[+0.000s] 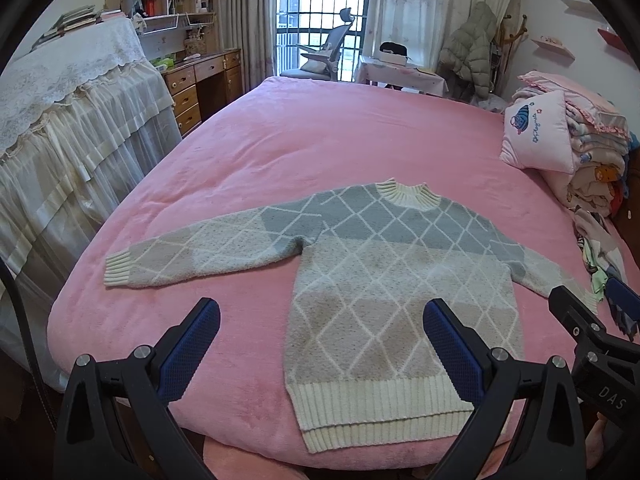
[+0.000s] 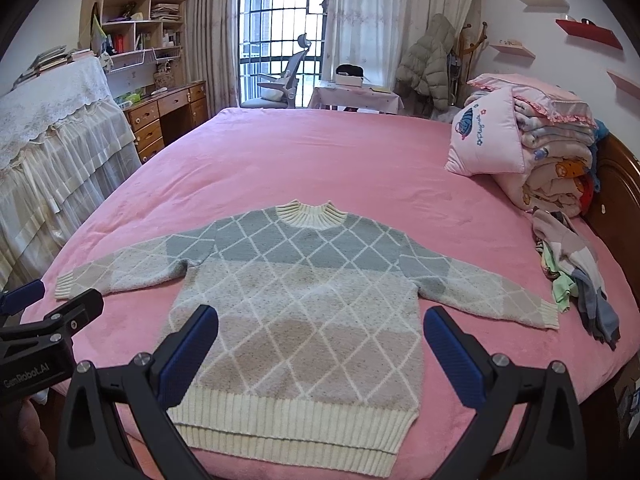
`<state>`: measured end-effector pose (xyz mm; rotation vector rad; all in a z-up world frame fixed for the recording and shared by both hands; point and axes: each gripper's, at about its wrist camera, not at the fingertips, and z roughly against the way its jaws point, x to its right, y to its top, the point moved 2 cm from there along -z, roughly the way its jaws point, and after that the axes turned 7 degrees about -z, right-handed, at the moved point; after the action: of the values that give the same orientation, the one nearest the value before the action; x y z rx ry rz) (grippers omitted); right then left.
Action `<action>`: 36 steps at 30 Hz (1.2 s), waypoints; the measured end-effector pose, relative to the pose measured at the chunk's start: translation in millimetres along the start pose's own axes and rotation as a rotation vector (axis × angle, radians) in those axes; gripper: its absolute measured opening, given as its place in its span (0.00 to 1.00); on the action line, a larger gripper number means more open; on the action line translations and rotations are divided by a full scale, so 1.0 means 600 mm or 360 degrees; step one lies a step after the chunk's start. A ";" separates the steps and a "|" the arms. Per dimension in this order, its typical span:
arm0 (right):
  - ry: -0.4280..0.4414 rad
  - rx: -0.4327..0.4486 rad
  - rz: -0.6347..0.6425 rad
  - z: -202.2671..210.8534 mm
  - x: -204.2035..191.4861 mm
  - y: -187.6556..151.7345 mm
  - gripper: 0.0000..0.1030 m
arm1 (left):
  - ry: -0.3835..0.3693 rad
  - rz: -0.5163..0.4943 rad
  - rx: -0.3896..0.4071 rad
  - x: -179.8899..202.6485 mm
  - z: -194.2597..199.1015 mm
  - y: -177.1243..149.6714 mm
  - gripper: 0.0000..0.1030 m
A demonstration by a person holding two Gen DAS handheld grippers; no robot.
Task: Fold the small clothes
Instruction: 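Grasp the cream cuff of the sleeve nearest the left tool and lift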
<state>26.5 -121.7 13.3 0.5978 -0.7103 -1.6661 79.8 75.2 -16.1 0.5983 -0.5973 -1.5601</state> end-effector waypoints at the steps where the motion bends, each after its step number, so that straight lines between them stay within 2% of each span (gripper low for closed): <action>1: 0.0007 0.0001 0.0010 -0.001 -0.005 0.000 1.00 | 0.0009 0.0009 -0.0004 -0.006 -0.002 0.000 0.98; 20: 0.0120 0.0005 0.0205 -0.037 -0.136 0.010 1.00 | 0.0140 0.0221 -0.0068 -0.153 -0.050 -0.026 0.98; 26: 0.0156 0.0006 0.0258 -0.055 -0.183 0.011 1.00 | 0.0218 0.0252 -0.0086 -0.203 -0.070 -0.039 0.98; 31: 0.0186 0.0000 0.0300 -0.078 -0.227 0.011 1.00 | 0.0318 0.0342 -0.0126 -0.275 -0.098 -0.054 0.98; 36: 0.0218 -0.0007 0.0349 -0.105 -0.265 0.008 1.00 | 0.0419 0.0515 -0.0188 -0.382 -0.145 -0.087 0.98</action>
<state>106.7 24.9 -24.5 0.6028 -0.6483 -1.4098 116.6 305.2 -109.0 0.5745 -0.3776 -1.1803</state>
